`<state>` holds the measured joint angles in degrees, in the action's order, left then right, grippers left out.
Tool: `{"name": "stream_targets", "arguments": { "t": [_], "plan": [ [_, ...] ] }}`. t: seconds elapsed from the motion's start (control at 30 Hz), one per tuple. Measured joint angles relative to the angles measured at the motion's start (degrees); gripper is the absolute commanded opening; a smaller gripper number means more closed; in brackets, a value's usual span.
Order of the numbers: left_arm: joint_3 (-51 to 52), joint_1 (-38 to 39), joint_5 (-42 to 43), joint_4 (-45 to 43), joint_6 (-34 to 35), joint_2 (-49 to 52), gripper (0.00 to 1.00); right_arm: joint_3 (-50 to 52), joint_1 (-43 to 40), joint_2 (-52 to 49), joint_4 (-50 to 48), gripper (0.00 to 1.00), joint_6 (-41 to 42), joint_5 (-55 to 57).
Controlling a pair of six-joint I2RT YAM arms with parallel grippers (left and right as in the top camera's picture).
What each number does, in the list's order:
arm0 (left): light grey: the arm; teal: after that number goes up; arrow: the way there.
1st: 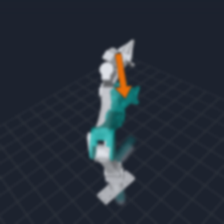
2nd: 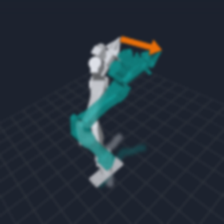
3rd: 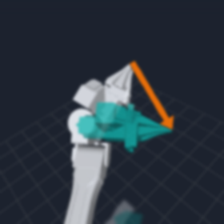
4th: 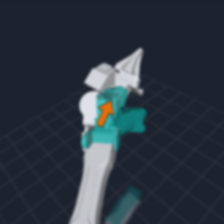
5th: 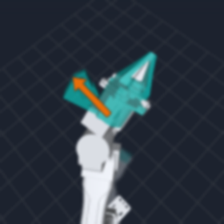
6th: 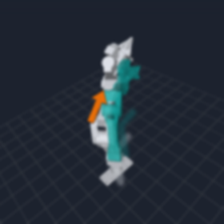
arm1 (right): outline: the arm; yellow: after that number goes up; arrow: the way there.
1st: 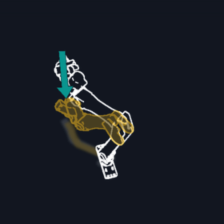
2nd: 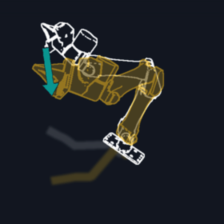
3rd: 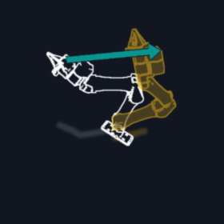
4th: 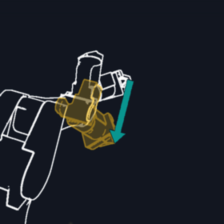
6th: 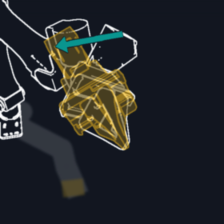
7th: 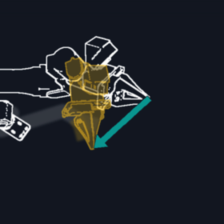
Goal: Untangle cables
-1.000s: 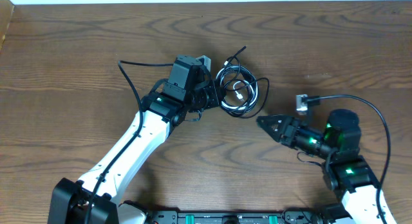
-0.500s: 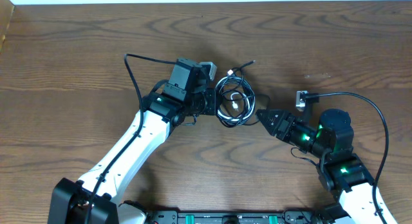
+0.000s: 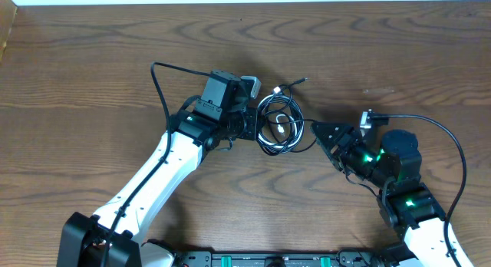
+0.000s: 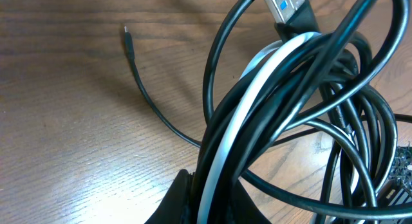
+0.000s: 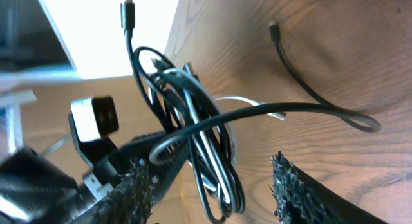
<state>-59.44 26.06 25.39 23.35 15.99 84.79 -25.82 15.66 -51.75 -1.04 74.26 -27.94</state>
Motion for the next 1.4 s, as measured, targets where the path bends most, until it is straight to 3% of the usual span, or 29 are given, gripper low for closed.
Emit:
{"name": "stream_targets", "arguments": {
  "t": [0.33,0.6,0.7,0.83,1.03,1.2,1.4],
  "plan": [
    [0.0,1.7,1.0,0.2,-0.5,0.0,0.08,0.0,0.0,-4.3,-1.3,0.55,11.0,3.9],
    [0.0,4.3,1.5,2.1,-2.6,0.0,0.08,0.0,0.0,-9.8,-4.3,0.09,10.8,8.2],
    [0.0,4.4,-0.5,3.0,-2.7,0.0,0.08,0.0,0.0,-10.0,-7.7,0.01,6.0,8.9],
    [0.0,4.4,-8.2,5.2,-0.7,0.0,0.08,0.0,0.0,-10.0,-13.2,0.01,-3.3,9.4],
    [0.0,4.4,-21.2,7.3,8.8,0.0,0.08,0.0,0.0,-8.3,-16.5,0.01,-16.8,9.5],
    [0.0,4.4,-24.8,5.5,15.1,0.0,0.08,-0.1,0.1,-3.2,-16.2,0.01,-25.1,6.7],
    [0.0,4.4,-24.9,-0.7,21.2,0.0,0.08,-0.7,1.0,0.2,-8.6,0.01,-28.7,1.3]
  ]
}}
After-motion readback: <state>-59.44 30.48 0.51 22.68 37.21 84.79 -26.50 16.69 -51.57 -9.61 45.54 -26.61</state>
